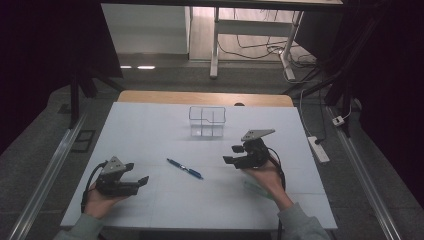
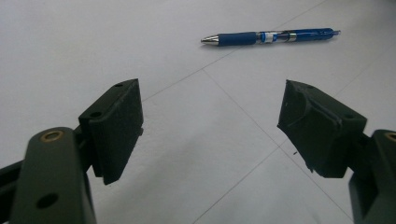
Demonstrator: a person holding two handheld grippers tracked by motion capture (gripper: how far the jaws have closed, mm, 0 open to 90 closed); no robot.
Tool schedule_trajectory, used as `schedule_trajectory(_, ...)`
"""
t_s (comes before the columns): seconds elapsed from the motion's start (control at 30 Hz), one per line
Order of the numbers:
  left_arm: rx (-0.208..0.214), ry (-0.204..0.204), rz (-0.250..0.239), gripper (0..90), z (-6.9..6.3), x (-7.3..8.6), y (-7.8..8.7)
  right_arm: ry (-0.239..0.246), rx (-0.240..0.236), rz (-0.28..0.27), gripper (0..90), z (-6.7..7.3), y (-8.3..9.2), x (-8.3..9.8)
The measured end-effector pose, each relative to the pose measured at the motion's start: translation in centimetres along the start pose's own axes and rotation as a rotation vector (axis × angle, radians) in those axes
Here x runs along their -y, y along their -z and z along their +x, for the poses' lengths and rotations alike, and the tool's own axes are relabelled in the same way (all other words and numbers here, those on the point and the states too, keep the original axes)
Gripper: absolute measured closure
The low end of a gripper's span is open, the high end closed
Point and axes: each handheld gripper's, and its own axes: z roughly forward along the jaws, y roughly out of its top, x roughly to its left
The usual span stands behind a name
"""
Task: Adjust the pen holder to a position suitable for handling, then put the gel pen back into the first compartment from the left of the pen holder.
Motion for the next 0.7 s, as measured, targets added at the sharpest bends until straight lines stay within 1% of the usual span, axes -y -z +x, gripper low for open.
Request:
schedule_trajectory(0.3,-0.002,-0.002,-0.001,21.6,-0.1,0.0,0.1,0.028,-0.031,0.024,41.1,1.1,-1.4,-0.7)
schedule_trajectory(0.43,0.000,0.005,-0.004,21.6,0.0,0.0,0.1,0.047,-0.040,0.039,41.0,1.7,-2.1,-1.2)
schedule_trajectory(0.6,0.000,0.000,0.001,21.6,0.0,0.0,0.0,0.057,-0.058,0.051,41.0,2.2,-2.8,-1.7)
schedule_trajectory(0.7,0.003,-0.003,0.003,21.6,-0.1,0.0,0.0,0.063,-0.069,0.045,41.1,2.4,-3.2,-2.1)
